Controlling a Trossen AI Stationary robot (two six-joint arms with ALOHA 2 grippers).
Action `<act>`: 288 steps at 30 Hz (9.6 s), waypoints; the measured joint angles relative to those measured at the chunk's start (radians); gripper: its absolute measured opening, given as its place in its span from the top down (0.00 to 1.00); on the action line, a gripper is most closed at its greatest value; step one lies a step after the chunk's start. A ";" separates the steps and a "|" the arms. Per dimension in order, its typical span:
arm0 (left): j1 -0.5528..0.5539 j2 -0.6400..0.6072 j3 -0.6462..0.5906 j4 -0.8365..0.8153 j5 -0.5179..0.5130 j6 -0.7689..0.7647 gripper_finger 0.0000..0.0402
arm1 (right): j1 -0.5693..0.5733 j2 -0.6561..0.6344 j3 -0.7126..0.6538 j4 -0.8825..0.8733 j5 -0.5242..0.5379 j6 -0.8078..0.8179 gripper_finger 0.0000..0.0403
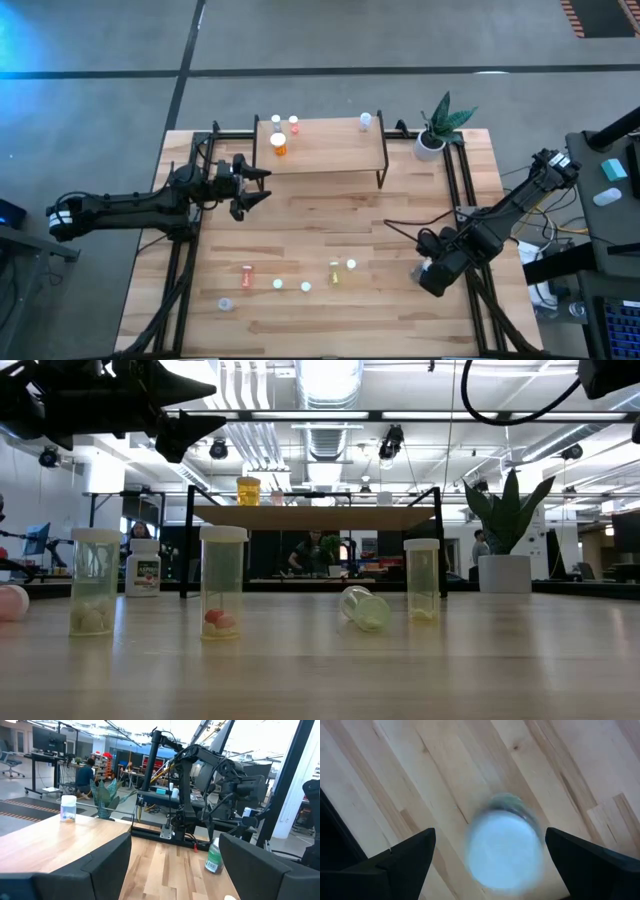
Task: Pick and place medicine bottles onto shelf by color
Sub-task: Put the green medicine bottle on the shelf
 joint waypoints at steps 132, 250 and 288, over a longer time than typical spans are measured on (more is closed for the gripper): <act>0.000 -0.146 0.009 -0.011 -0.005 -0.063 0.29 | -1.152 0.458 0.978 -0.140 -0.176 -1.353 0.28; 0.000 -0.066 -0.003 -0.047 0.059 -0.076 0.29 | -1.304 0.904 1.437 -0.176 -0.082 -1.438 0.43; 0.000 -0.068 -0.003 -0.055 0.111 -0.078 0.29 | -1.302 0.929 1.435 -0.096 -0.117 -1.379 0.24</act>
